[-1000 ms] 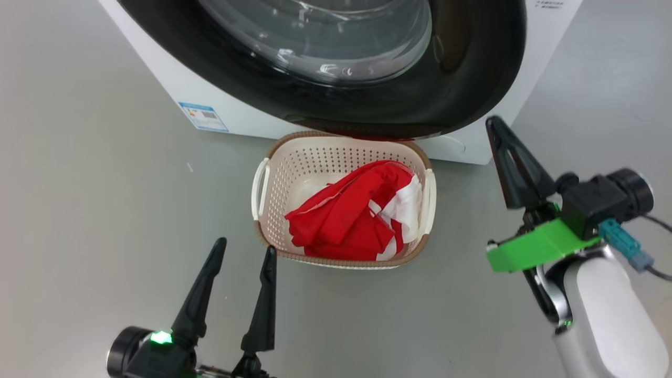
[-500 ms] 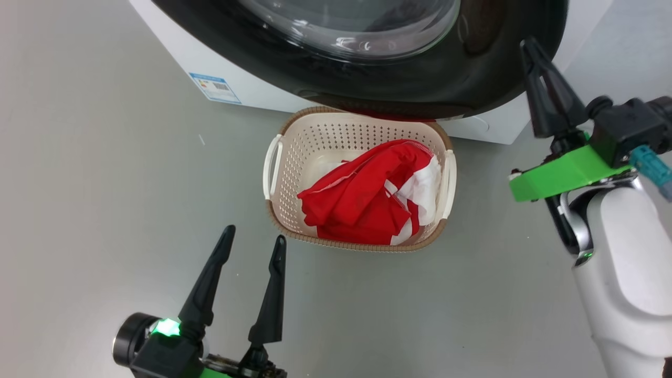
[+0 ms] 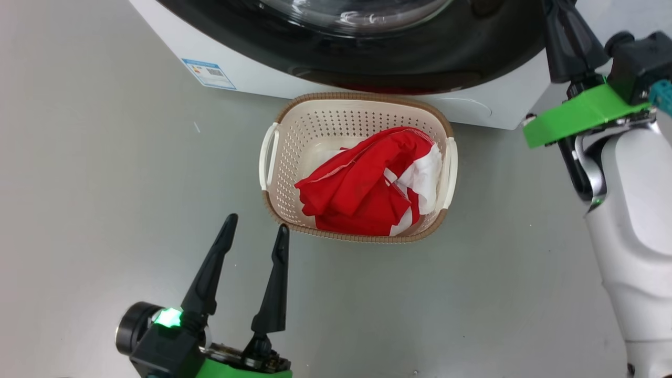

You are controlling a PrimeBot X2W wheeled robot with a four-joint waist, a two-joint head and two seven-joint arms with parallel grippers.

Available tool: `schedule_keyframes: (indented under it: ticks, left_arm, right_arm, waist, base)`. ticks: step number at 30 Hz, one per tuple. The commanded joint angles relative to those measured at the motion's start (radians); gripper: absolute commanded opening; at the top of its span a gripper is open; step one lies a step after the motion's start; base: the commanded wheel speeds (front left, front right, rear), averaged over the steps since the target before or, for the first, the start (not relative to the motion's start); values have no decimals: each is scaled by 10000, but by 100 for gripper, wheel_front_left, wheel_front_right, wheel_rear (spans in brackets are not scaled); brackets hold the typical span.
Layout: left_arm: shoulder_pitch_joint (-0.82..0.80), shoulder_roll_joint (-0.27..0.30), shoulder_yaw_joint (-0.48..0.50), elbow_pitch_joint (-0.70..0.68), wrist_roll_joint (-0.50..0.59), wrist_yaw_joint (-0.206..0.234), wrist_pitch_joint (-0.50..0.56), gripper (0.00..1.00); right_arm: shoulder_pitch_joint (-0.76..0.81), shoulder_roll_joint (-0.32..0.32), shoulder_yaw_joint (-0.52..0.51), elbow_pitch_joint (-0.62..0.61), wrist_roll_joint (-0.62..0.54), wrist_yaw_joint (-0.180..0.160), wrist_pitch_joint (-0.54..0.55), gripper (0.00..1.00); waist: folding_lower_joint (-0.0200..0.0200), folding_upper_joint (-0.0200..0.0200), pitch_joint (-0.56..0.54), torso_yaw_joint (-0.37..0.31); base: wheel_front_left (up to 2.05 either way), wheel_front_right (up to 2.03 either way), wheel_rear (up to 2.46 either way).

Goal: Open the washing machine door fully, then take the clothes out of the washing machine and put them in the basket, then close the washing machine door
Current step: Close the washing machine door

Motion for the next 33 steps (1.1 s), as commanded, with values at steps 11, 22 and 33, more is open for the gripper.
schedule_keyframes:
  ticks: [11, 22, 33]
  left_arm:
    - [-282, -109, 396, -94, 217, -262, -78, 100]
    - [-274, -198, 488, 25, 317, -401, -78, 100]
    - [-213, -214, 607, 83, 336, -519, -78, 100]
  right_arm:
    - [-1676, -254, 234, 1503, -58, 44, -241, 0]
    - [-2467, -274, 212, 2532, -271, 44, -320, 0]
    - [-1835, 165, 582, 1980, -92, 44, -326, 0]
  waist:
    - [0, -1, 102, 84]
    - [0, -1, 46, 61]
    - [0, -1, -204, -358]
  base:
    - [0, 0, 0]
    - [0, 0, 0]
    - [0, 0, 0]
